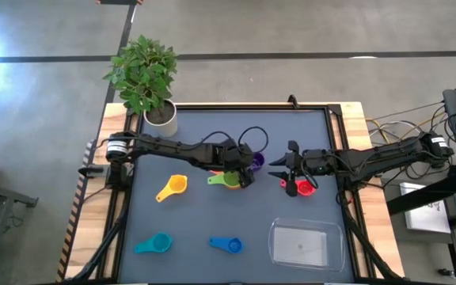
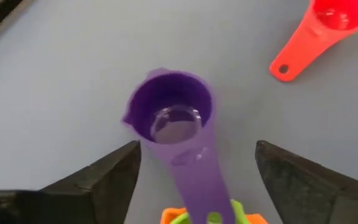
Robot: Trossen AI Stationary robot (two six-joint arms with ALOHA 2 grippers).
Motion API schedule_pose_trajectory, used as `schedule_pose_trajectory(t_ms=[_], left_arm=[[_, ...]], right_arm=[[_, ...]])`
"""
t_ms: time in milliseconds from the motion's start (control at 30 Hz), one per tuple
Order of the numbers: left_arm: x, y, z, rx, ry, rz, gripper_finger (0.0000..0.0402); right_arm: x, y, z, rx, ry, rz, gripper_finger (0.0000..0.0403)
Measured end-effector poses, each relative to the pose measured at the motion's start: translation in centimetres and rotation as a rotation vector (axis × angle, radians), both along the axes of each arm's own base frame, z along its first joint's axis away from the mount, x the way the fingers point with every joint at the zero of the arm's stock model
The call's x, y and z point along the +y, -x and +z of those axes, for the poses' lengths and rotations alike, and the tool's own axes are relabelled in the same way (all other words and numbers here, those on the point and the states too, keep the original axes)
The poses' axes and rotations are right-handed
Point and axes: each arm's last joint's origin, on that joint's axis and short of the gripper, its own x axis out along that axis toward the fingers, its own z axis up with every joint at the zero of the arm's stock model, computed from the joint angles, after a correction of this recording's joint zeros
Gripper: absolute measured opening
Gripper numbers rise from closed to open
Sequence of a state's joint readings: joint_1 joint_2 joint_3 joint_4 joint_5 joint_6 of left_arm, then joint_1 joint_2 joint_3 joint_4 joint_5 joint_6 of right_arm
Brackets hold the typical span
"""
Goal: Nest measuring cups in basket
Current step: Stack the purple measuring cup on top of the green measuring cup
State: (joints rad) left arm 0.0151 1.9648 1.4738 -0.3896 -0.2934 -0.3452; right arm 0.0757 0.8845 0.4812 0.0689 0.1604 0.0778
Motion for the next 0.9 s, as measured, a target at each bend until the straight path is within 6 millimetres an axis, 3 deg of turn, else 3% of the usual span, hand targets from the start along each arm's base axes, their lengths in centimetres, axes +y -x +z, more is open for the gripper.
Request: schedule_pose_trajectory(t_ms=[233, 433, 633, 900], left_arm=[[0.1, -0.3, -0.3, -0.025, 0.004, 0.004, 0.0339], [0.0, -1.1, -2.3, 0.022, 0.010, 0.000, 0.0341], [0.4, -2.0, -2.4, 0.041, 0.008, 0.008, 0.0341], [1.6, -1.6, -3.3, 0.137, 0.057, 0.071, 0.0341]], right_arm=[[0.0, 0.0, 0.0, 0.000, 0.000, 0.000, 0.0139], [0.0, 0.0, -0.1, 0.006, 0.000, 0.000, 0.0139], [0.0, 0.0, -0.1, 0.006, -0.006, -0.003, 0.0139], [0.0, 0.0, -0.1, 0.006, -0.006, -0.002, 0.0139]])
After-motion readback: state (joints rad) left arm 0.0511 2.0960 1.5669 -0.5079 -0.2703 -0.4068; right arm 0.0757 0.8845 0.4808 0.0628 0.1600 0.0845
